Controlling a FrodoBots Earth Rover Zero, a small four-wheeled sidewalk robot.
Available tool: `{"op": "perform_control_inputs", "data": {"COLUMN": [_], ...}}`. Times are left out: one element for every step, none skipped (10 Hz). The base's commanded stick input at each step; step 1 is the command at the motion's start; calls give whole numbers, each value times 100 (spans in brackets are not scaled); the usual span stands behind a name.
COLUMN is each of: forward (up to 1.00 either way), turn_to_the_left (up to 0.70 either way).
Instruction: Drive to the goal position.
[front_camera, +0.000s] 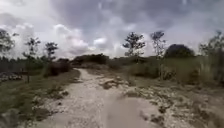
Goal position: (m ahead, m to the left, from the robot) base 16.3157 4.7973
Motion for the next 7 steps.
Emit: {"op": "perform_control_inputs", "data": {"forward": [70,70,70,70,70,70,70], "turn_to_the_left": [0,0,0,9,27,30,1]}}
